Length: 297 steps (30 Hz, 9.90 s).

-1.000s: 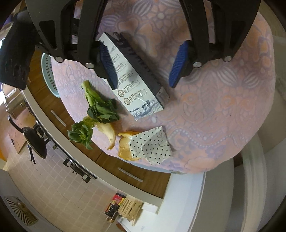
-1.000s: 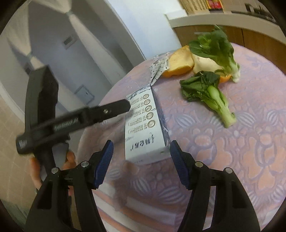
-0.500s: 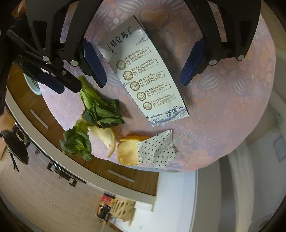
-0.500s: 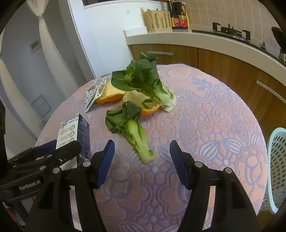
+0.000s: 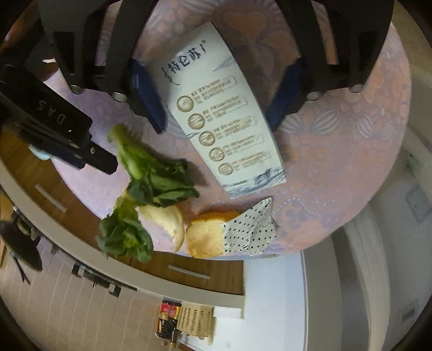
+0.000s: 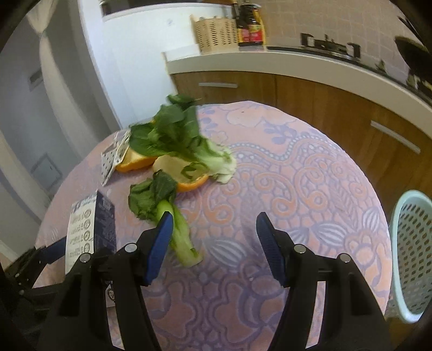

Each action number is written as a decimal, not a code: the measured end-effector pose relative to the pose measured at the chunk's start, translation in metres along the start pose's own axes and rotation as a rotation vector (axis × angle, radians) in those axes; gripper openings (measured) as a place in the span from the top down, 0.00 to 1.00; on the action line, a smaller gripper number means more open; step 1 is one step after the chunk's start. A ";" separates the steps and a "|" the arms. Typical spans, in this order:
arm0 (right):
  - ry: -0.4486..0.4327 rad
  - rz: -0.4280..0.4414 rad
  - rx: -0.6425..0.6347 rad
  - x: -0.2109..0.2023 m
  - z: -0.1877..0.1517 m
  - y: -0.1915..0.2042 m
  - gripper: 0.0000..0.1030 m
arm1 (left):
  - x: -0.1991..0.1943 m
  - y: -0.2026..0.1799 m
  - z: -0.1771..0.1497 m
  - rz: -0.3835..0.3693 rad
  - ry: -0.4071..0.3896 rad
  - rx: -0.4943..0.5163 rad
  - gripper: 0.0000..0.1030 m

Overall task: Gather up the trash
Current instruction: 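Grasp the white milk carton with the left tool while the right tool grasps the bok choy, then carry carton and bok choy over the wastebasket and open both tools, then move both tools back over the table toward the remaining scraps, then grasp the polka-dot paper with the left tool while the right tool grasps bok choy, then carry paper and bok choy over the wastebasket and open both tools, then move both tools back over the table toward the bread crusts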

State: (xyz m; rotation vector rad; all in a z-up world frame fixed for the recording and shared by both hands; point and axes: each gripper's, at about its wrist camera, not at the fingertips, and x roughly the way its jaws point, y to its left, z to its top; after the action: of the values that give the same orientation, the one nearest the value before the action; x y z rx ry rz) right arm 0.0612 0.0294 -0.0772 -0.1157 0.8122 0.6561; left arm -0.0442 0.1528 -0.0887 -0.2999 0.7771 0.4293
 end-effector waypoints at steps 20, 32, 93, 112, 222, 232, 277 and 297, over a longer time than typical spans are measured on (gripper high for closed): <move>0.062 0.088 -0.133 0.003 -0.008 0.036 0.79 | -0.047 0.036 0.011 -0.074 -0.085 -0.025 0.49; -0.118 -0.001 0.048 -0.096 -0.047 -0.042 0.79 | -0.083 -0.034 0.006 -0.250 -0.177 0.107 0.49; -0.137 -0.325 0.697 -0.157 -0.120 -0.328 0.55 | 0.025 -0.348 0.022 -0.608 0.052 0.479 0.35; -0.132 -0.174 0.373 -0.120 -0.043 -0.162 0.55 | -0.038 -0.135 0.037 -0.472 -0.129 0.279 0.33; -0.176 -0.368 0.787 -0.129 -0.149 -0.359 0.41 | 0.027 -0.396 0.017 -0.845 0.074 0.568 0.92; -0.234 -0.383 0.793 -0.157 -0.150 -0.354 0.41 | 0.046 -0.401 0.008 -0.811 0.134 0.554 0.52; -0.253 -0.245 0.336 -0.152 -0.044 -0.112 0.41 | -0.056 -0.104 0.049 -0.653 -0.173 0.284 0.41; -0.126 -0.038 0.104 -0.020 0.044 0.005 0.41 | 0.093 0.072 0.134 -0.374 -0.025 -0.094 0.41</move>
State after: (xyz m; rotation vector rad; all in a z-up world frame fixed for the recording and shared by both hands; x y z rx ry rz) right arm 0.0761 0.0388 -0.0321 0.0045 0.7192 0.5781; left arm 0.0618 0.2955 -0.0723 -0.5159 0.6595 0.1167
